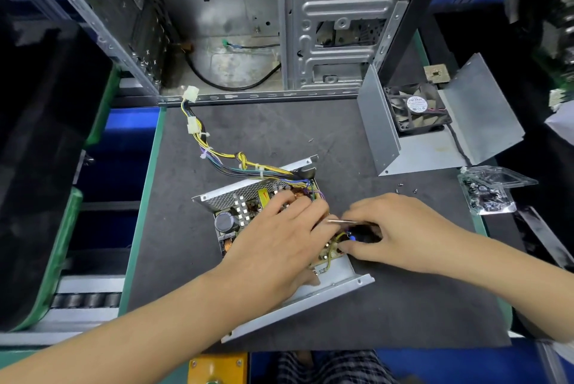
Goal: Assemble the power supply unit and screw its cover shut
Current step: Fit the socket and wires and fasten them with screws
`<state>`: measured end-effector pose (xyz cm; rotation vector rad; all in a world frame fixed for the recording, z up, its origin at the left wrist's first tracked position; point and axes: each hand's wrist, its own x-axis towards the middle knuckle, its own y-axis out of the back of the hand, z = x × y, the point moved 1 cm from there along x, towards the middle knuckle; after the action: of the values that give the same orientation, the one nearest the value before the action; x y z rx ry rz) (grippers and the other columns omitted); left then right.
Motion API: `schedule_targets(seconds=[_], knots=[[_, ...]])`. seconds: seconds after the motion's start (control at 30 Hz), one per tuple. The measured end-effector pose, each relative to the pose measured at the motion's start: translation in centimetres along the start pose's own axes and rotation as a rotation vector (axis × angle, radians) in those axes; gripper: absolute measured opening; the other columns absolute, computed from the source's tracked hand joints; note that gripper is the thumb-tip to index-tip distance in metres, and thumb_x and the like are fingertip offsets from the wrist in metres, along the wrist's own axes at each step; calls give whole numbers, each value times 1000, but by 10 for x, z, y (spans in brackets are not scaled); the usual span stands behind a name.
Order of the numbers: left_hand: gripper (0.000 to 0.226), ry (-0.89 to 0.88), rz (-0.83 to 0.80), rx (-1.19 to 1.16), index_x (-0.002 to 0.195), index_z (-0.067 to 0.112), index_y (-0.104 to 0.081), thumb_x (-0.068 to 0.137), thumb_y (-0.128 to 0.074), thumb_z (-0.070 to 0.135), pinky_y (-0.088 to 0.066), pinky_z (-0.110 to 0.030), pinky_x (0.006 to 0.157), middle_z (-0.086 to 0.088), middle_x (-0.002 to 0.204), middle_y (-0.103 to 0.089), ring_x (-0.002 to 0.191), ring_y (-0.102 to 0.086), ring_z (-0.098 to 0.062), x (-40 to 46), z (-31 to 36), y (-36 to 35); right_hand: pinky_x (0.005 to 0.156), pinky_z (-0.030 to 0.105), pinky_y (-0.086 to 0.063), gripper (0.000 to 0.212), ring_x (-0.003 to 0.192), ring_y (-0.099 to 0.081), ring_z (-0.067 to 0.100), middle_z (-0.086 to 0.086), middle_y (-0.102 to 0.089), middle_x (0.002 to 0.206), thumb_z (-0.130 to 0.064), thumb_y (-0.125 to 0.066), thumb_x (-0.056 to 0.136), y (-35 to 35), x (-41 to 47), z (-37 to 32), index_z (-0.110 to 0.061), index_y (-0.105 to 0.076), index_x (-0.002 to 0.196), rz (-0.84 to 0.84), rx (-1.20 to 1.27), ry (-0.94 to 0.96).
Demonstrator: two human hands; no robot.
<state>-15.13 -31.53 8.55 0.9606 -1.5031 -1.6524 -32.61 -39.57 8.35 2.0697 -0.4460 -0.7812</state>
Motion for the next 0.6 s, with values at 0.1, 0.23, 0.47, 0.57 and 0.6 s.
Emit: schedule_targets(seconds=[0.1, 0.23, 0.47, 0.57, 0.6], knots=[[63, -6, 2, -17, 101, 20, -54, 60, -82, 59, -30, -31, 87, 6, 96, -52, 85, -53, -16, 1, 1, 1, 59, 27, -35, 23, 83, -53, 5, -16, -55, 95, -52, -48, 87, 3, -2, 4, -43, -62, 103, 49, -181, 40], [61, -1, -6, -25, 96, 22, -53, 57, -84, 58, -29, -30, 85, 9, 93, -52, 83, -53, -13, 2, 2, 2, 60, 27, -34, 27, 90, -56, 6, -19, -53, 105, -55, -46, 89, 3, -4, 3, -45, -59, 110, 69, -222, 58], [62, -15, -22, -25, 103, 20, -58, 60, -83, 57, -30, -31, 87, 6, 98, -54, 86, -56, -16, 1, 1, 0, 56, 29, -30, 23, 74, -49, 9, -11, -52, 80, -58, -51, 77, 2, 1, -5, -35, -54, 76, 29, -105, 8], [65, -49, -15, 1, 106, 20, -61, 59, -82, 60, -29, -35, 100, 4, 104, -58, 96, -59, -18, 0, -1, 2, 50, 26, -28, 35, 64, -44, 12, -8, -45, 63, -50, -58, 75, 3, 3, -7, -30, -34, 58, 3, -60, -15], [66, -72, 0, 1, 106, 19, -62, 58, -82, 60, -27, -36, 104, 3, 105, -59, 100, -59, -19, -1, -3, 3, 48, 25, -28, 36, 60, -44, 12, -6, -46, 59, -48, -60, 73, 4, 4, -6, -29, -35, 57, 5, -43, -28]])
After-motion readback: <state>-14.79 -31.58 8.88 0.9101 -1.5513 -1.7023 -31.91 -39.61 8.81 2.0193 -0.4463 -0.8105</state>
